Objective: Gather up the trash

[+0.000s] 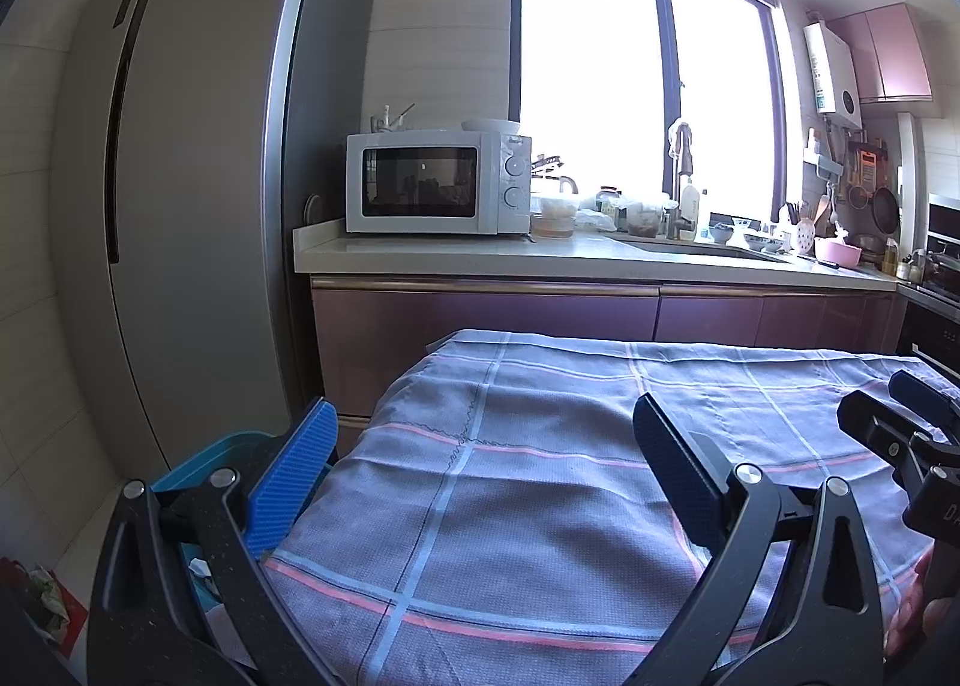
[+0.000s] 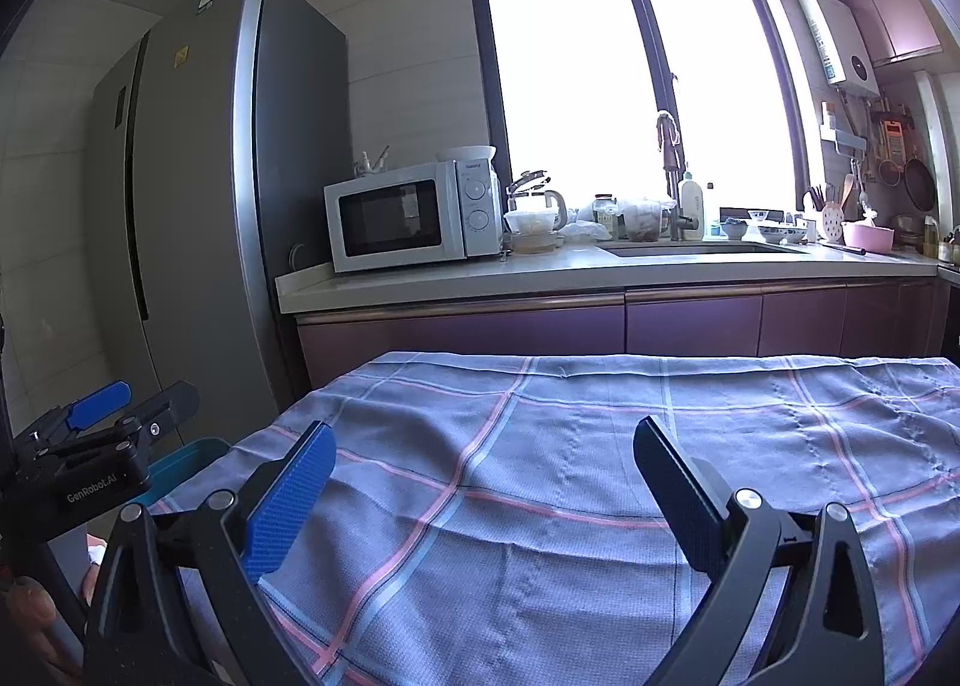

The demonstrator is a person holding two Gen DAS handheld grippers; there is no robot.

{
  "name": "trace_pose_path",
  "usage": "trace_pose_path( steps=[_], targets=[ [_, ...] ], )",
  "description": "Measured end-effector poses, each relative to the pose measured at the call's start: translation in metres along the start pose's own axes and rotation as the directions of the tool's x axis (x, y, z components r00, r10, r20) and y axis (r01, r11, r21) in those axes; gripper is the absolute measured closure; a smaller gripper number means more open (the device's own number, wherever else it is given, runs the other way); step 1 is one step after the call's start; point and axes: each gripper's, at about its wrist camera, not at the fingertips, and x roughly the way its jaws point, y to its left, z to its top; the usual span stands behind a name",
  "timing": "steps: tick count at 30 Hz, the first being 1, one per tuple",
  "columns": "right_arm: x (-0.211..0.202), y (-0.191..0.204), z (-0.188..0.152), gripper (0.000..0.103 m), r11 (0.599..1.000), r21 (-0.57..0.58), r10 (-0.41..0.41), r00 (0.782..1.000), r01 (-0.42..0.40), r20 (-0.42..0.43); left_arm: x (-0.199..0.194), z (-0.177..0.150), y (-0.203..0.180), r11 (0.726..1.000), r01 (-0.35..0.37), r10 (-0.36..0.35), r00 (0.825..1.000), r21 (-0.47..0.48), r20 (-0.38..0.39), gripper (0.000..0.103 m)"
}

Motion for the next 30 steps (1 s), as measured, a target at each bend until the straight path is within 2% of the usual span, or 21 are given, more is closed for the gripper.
trace_pose_path(
  steps=[30],
  targets=[
    [0.0037, -0.0060, 0.0030, 0.007, 1.000, 0.000, -0.007, 1.000, 0.007, 0.003, 0.0014, -0.0010, -0.0007, 1.000, -0.005, 0.005, 1.000, -0.004, -0.005, 0.006]
  ],
)
